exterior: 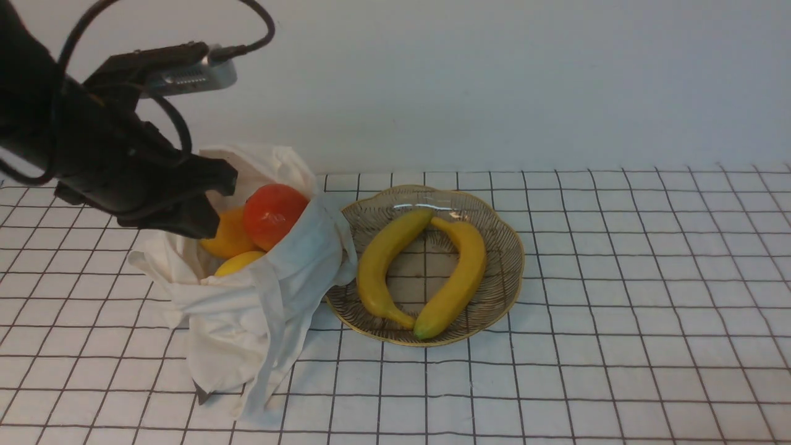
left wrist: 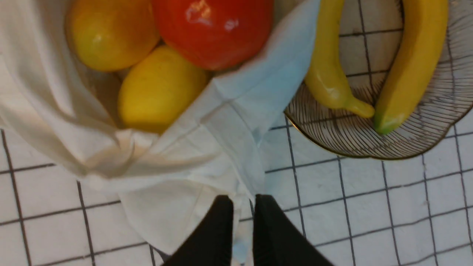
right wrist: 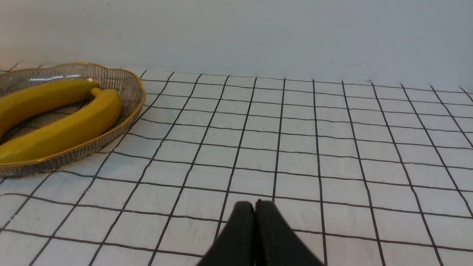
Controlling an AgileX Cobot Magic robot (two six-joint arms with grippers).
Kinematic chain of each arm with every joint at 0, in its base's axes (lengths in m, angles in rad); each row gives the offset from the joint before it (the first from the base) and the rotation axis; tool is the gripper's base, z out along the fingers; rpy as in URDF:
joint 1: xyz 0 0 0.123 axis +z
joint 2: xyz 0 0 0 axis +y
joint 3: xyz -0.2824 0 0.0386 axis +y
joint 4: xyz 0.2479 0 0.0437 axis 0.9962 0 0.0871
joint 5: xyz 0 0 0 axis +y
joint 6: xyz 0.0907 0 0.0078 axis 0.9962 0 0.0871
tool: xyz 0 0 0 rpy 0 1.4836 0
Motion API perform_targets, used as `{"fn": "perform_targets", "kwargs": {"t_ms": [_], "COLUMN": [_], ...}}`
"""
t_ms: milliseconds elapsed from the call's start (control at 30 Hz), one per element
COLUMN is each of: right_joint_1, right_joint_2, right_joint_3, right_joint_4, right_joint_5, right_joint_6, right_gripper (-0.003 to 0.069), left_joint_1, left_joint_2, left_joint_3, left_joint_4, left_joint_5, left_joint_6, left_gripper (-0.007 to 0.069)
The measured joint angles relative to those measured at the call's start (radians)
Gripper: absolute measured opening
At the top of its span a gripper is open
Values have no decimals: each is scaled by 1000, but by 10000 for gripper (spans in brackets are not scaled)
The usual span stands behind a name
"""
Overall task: Take the fruit out of the bag on the white checkered tablecloth and place them on the plate.
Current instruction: 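Reach into the bag and grasp the red fruit inside it with the left gripper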
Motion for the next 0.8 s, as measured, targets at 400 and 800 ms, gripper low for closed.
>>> {"fn": "perform_targets", "kwargs": {"t_ms": [400, 800], "right_joint_1": [0, 0], "right_joint_2": [0, 0], "right_joint_3": [0, 0], "right_joint_4": [0, 0], "right_joint_5": [0, 0], "right_joint_6": [0, 0], "right_gripper": [-15, -15], "left_joint_1": [0, -1], "left_joint_2": [245, 377], "left_joint_3": [-175, -176], "left_joint_4": [-62, -126], "left_joint_5": [-142, -227], "left_joint_6": [5, 57], "left_gripper": [584, 678]}}
